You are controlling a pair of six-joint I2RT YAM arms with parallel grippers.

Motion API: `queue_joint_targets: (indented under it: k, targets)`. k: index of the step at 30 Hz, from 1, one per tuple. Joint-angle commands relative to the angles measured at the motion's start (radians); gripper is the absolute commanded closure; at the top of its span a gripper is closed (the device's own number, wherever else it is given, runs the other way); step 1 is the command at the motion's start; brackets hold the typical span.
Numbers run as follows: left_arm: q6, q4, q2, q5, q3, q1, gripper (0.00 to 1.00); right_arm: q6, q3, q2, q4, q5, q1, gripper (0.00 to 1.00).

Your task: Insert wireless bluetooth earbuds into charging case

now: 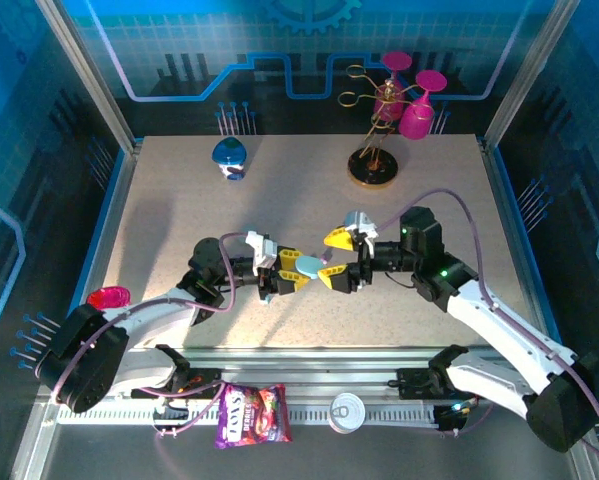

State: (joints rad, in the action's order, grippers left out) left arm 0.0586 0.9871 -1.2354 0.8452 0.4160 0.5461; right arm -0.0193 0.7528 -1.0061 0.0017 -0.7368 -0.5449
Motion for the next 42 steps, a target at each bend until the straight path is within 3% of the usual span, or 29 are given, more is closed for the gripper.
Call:
queue_joint_targets:
  k: [1,11,24,31,36,42]
  targets:
    - [0.033,0.052,0.0,0.031,0.005,-0.004,0.76,0.088,0.036,-0.029,-0.082,0.044,-0.025,0.21]
    - [0.029,-0.018,0.017,0.058,0.019,-0.003,0.76,0.083,0.057,-0.057,-0.079,0.144,-0.04,0.27]
    - [0.033,-0.033,0.01,0.09,0.023,-0.004,0.76,0.035,0.04,-0.037,-0.013,0.192,-0.009,0.49]
    - [0.06,-0.018,-0.006,0.095,0.033,-0.004,0.76,0.053,0.046,-0.048,-0.014,0.143,-0.01,0.69]
    - [0.068,-0.016,-0.009,0.089,0.037,-0.004,0.76,0.08,0.05,-0.052,-0.047,0.063,-0.016,0.72]
    - [0.08,-0.006,-0.019,0.091,0.045,-0.003,0.76,0.092,0.059,-0.069,-0.067,0.087,-0.021,0.87]
